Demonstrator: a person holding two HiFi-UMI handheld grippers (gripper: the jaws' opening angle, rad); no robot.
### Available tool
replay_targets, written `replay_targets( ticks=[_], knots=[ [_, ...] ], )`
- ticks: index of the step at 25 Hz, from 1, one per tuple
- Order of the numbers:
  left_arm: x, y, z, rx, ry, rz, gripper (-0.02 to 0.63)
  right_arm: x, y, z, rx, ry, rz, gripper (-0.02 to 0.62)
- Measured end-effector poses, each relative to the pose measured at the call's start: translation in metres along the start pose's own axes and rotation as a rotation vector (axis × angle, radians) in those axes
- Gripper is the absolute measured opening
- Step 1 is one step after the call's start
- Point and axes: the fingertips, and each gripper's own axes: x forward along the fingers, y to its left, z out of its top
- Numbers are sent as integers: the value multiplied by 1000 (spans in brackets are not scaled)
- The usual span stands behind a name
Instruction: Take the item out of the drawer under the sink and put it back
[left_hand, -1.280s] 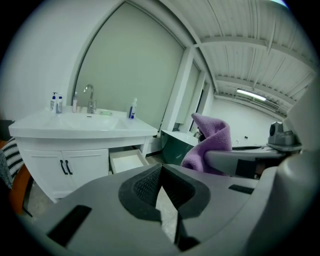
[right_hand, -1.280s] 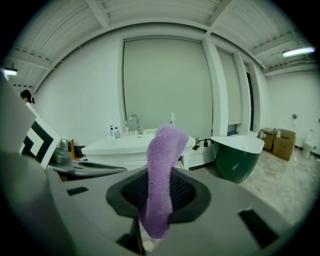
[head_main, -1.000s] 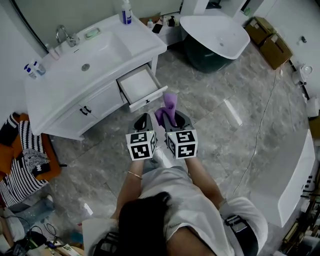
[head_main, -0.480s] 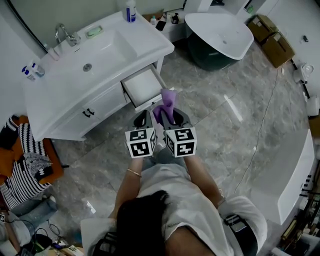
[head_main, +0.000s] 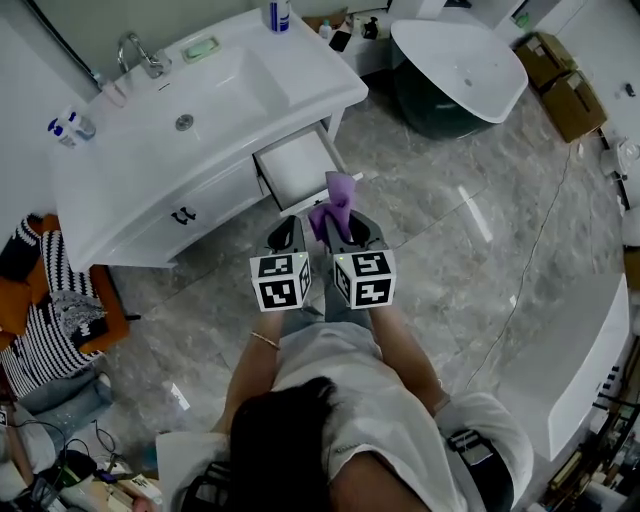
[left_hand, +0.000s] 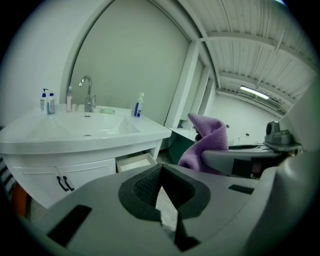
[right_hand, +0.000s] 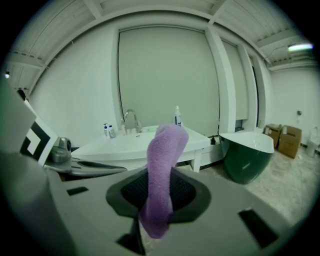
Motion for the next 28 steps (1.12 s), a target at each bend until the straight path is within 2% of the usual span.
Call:
replay_targets(
  ticks=[5, 11, 20, 28],
  knots=[
    [17, 12, 17, -17, -36, 53, 3, 21, -4, 18, -50, -4, 38, 94],
    [52, 16, 29, -52, 1, 85, 3, 58, -31, 32, -29, 21, 74, 94],
    [107, 30, 36, -153, 63, 180, 3, 126, -65, 30, -64, 140, 168, 94],
    [158, 35, 29, -207, 119, 263, 3, 172, -90, 18, -116, 251, 267, 94]
  ],
)
